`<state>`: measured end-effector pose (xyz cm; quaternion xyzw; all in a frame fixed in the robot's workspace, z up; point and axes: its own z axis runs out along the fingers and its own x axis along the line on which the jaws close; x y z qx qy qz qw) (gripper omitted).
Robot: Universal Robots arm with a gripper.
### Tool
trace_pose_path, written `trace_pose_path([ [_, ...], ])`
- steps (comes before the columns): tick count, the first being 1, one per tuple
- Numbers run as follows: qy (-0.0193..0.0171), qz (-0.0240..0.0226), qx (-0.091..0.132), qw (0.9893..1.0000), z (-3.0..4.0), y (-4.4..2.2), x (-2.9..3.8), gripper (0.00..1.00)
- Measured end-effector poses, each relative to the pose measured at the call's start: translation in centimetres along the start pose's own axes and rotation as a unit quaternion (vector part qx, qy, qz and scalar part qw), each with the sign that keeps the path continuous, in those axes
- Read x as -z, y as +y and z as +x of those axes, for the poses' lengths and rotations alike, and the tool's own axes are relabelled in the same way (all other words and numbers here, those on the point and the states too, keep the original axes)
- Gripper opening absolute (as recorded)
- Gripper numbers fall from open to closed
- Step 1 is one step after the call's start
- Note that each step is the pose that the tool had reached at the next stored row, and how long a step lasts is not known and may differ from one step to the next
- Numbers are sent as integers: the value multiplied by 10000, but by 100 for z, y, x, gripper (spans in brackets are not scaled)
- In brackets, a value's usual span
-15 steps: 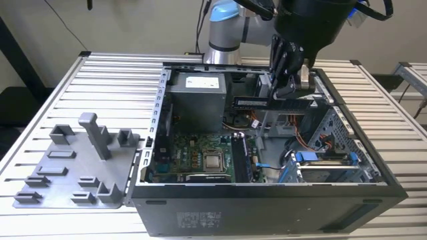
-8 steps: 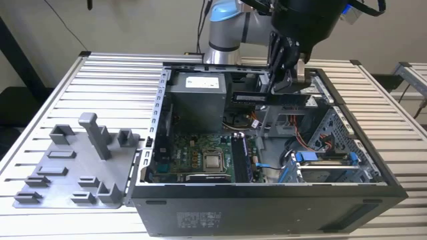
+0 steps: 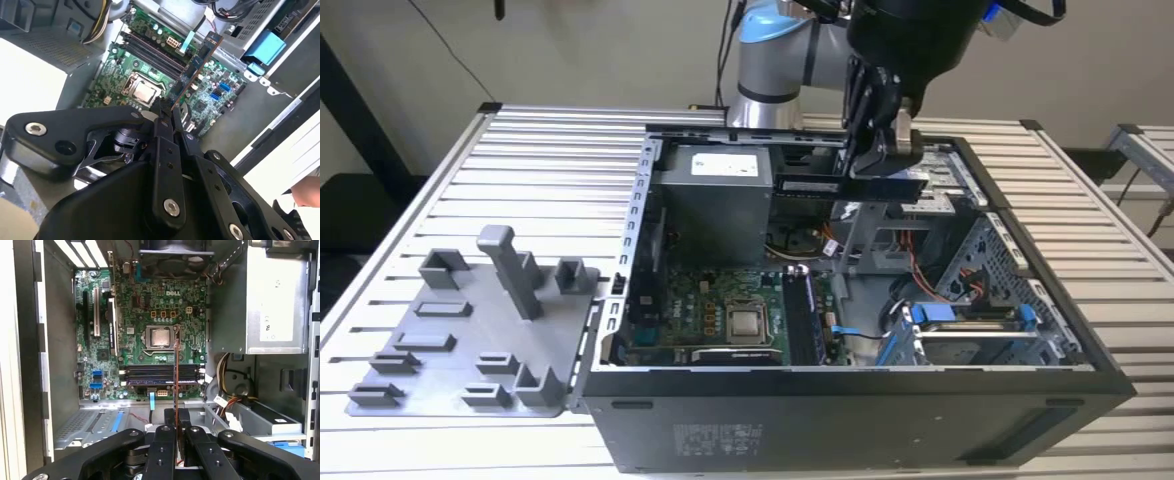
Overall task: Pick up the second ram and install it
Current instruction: 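Pick up the second ram and move it above second insertion slot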
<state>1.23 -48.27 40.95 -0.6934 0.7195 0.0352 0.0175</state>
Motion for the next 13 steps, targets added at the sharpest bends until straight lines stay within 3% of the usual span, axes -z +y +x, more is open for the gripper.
trace_pose_path([
  [5,-26,-4,56,10000,-74,7,-15,14],
  [13,-27,-8,102,9999,-247,10,-36,14],
])
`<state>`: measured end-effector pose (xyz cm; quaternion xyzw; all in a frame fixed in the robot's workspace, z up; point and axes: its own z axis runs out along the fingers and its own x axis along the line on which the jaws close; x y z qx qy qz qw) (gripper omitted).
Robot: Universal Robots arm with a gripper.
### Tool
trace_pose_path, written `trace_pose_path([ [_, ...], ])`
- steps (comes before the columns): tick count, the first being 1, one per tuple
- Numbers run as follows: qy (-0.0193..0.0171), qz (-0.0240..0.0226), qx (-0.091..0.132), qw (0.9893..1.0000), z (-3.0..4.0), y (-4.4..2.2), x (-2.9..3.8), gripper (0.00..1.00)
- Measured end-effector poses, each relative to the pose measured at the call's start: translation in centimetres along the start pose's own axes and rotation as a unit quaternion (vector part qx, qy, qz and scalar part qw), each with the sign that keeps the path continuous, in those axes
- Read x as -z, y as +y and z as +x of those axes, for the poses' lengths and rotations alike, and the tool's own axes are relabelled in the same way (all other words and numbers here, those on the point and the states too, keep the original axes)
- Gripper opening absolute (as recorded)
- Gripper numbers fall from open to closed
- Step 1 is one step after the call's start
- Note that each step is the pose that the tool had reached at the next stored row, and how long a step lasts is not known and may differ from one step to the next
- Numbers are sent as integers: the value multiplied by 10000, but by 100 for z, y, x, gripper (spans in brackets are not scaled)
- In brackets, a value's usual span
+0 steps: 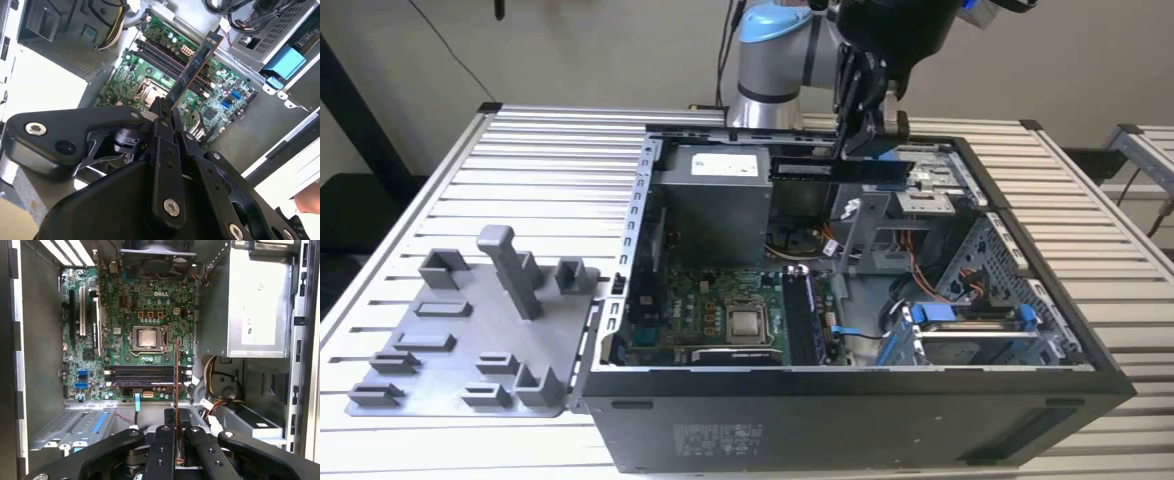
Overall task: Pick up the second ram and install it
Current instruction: 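Pick up the second ram and move it above second insertion slot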
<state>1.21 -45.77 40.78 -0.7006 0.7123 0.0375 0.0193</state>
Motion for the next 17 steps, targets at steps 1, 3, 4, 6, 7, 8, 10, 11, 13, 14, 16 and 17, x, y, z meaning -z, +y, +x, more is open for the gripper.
trace_pose_path([
  [1,0,0,2,10000,-25,-1,-3,14],
  [3,0,0,6,10000,-70,-1,-7,14],
  [4,0,-1,9,10000,-92,-2,-9,14],
  [6,0,-1,14,10000,-134,-4,-13,14],
  [7,0,-1,18,10000,-154,-4,-15,14],
  [8,0,-2,23,10000,-174,-4,-18,14],
  [10,0,-3,35,10000,-209,-4,-22,14],
  [11,0,-3,42,10000,-225,-4,-24,14],
  [13,-2,-5,55,10000,-256,-4,-28,14],
  [14,-2,-5,61,10000,-272,-4,-30,14],
  [16,-2,-5,68,10000,-306,-5,-34,14],
  [17,-1,-6,69,10000,-316,-5,-35,14],
])
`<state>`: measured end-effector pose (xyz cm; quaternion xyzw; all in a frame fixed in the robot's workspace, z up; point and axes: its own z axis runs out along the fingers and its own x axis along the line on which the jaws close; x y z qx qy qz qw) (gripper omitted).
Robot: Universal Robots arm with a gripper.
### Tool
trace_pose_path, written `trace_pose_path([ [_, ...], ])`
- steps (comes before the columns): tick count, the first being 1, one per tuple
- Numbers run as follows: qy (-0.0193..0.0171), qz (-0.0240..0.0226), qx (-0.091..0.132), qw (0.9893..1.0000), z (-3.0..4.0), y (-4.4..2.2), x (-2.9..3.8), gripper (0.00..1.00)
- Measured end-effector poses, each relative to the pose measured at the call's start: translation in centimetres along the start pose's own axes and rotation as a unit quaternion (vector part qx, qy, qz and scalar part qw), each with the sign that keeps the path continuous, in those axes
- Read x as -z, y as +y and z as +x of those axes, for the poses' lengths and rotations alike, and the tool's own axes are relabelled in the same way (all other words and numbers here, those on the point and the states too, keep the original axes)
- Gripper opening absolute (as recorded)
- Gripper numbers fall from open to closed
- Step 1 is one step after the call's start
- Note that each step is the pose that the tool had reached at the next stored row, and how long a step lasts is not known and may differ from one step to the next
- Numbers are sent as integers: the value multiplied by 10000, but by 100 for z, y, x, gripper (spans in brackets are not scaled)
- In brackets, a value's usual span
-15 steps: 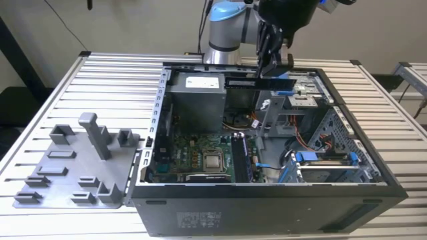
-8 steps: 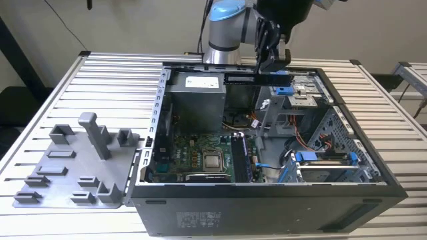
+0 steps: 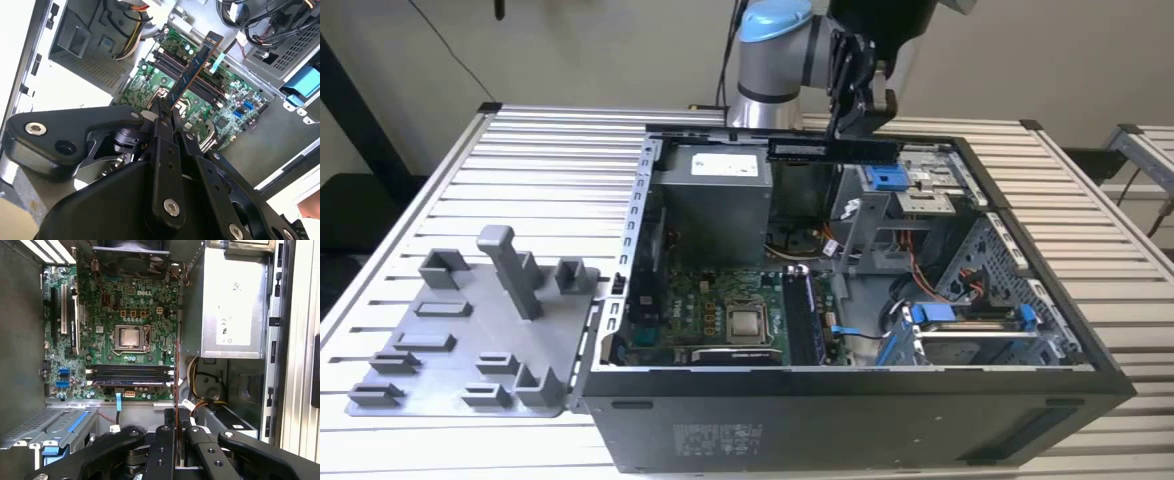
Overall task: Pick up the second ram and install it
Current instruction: 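Pick up the second ram and move it above second insertion slot, then insert the second ram into the second slot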
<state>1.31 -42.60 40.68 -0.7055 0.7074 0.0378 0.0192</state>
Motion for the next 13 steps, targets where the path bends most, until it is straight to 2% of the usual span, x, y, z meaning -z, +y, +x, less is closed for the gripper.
trace_pose_path([
  [13,0,0,0,10000,-16,0,-1,14],
])
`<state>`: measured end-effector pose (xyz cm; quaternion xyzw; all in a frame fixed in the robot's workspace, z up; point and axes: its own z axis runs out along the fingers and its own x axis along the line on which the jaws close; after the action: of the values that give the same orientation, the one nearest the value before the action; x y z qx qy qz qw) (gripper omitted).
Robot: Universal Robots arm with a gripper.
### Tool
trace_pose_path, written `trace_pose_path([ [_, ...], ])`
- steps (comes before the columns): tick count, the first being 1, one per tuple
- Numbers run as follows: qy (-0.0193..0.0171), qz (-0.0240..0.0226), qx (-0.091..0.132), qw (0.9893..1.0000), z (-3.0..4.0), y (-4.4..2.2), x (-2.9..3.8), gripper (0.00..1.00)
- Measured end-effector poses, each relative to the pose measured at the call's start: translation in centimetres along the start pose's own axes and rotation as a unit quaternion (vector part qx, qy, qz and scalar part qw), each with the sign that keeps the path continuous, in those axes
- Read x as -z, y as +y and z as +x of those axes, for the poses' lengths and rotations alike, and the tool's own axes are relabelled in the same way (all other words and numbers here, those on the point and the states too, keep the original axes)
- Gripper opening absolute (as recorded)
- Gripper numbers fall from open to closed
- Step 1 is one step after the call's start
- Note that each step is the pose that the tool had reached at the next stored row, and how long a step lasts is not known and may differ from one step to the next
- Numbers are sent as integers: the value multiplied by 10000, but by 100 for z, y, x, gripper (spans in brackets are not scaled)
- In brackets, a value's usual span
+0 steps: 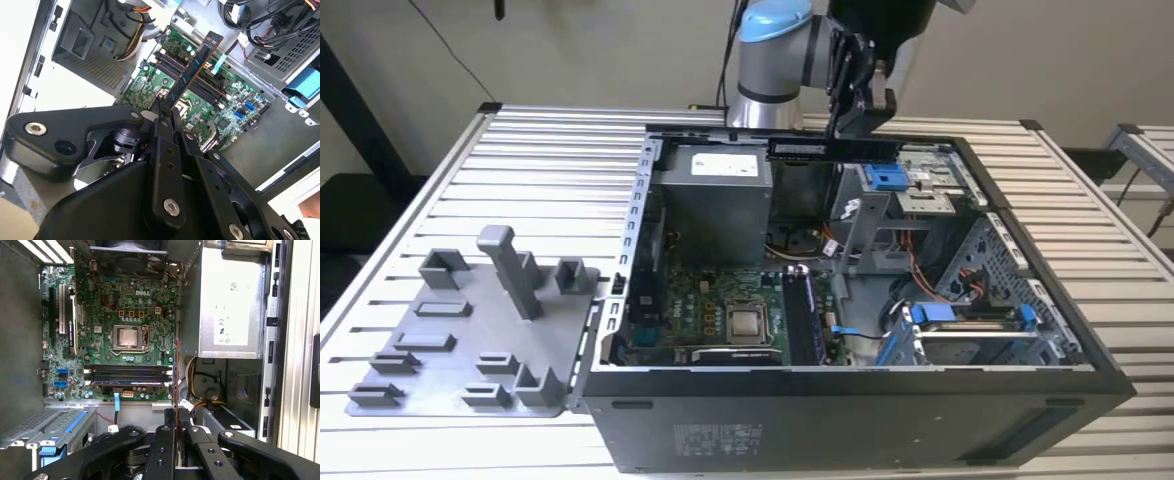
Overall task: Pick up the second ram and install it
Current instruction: 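Insert the second ram into the second slot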
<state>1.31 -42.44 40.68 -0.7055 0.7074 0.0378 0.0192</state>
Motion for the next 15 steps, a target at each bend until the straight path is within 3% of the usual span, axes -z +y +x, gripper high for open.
trace_pose_path([
  [8,-3,7,-92,10000,-1,0,0,14],
  [15,-10,29,-363,9993,0,0,0,14],
])
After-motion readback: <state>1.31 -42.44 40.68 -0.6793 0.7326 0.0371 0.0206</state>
